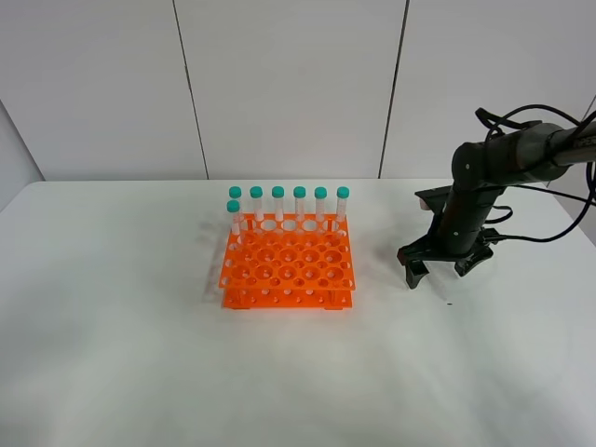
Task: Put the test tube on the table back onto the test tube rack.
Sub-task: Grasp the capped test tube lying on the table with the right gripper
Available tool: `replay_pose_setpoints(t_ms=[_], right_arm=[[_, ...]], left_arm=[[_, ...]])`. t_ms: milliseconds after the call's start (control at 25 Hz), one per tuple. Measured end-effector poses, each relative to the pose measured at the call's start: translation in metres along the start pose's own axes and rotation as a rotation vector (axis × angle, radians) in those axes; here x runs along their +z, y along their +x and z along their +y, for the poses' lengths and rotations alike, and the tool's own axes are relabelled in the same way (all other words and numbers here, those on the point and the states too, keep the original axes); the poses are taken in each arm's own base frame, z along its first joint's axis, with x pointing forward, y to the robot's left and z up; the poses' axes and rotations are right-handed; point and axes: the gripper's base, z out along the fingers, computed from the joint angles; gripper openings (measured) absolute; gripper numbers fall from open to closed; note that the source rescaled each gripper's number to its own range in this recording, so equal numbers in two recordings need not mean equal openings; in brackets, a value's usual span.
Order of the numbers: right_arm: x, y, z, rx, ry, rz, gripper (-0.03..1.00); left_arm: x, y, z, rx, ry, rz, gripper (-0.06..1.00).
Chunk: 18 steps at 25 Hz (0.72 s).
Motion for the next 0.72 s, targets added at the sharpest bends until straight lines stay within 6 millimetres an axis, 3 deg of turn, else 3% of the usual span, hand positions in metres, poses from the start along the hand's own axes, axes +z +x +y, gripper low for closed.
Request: replay_pose_setpoints(t_ms=[480, 720], right_arm=[[0.0097, -0.0013, -0.0001, 0.003, 0.001, -0.010, 0.91], [0.0090, -0.0020, 0.0003, 0.008, -0.003, -0.011, 0.83]], left_arm=[[0.0000, 0.0000, 0.0000, 0.000, 0.000, 0.000, 0.98], [0.0000, 0.0000, 0.0000, 0.000, 0.000, 0.000, 0.98]])
